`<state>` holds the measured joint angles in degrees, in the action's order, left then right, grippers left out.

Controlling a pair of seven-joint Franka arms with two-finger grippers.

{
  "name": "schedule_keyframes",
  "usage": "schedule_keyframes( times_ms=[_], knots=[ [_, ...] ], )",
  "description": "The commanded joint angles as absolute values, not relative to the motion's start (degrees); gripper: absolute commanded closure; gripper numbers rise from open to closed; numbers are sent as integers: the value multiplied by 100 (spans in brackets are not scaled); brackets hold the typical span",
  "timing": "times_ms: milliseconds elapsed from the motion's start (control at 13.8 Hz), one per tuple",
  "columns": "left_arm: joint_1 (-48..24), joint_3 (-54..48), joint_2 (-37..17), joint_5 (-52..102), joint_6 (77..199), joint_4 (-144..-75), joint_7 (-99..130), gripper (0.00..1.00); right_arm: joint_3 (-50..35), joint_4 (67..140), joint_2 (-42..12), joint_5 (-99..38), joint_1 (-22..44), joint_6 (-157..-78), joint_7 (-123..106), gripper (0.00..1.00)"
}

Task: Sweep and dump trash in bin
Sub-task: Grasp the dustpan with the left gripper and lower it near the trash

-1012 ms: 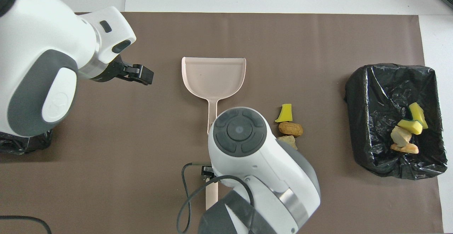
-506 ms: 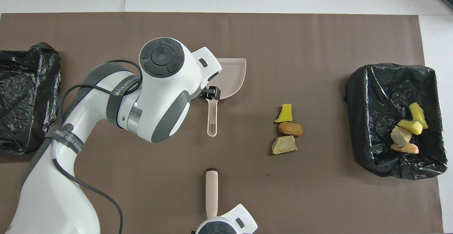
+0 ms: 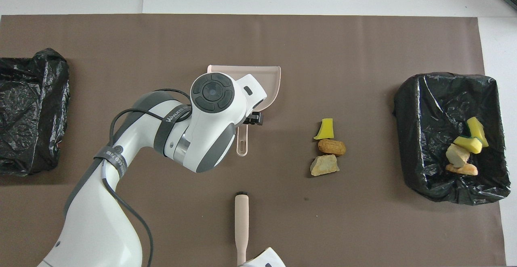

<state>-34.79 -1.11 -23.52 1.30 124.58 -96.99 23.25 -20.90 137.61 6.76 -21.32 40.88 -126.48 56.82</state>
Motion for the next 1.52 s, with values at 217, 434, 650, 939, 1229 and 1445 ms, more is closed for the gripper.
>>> schedule_keyframes(
  times_ms=[217,434,650,939,1229,1445],
  knots=[
    [-3639,-18,-2461,88,12630,-9765,2531,7,-2065,14027,686,-2259,4254,-13096,5783,0],
    [-3639,-18,-2461,88,12586,-9765,2522,46,-2065,14036,686,-2259,4254,-13113,5783,0],
    [-3630,-9,-2452,79,12490,-9765,2514,96,-2065,14036,686,-2259,4254,-13122,5774,0],
    [-3542,17,-2163,35,12052,-9729,2356,100,-2065,14036,571,-2259,4254,-13228,5739,0],
    [-3244,53,-1741,35,11234,-9756,304,100,-2065,14036,571,-2259,4245,-13210,5678,19],
    [-3147,62,-1687,9,11127,-9756,-436,100,-2065,14027,580,-2259,4254,-13201,5695,97]
  ],
)
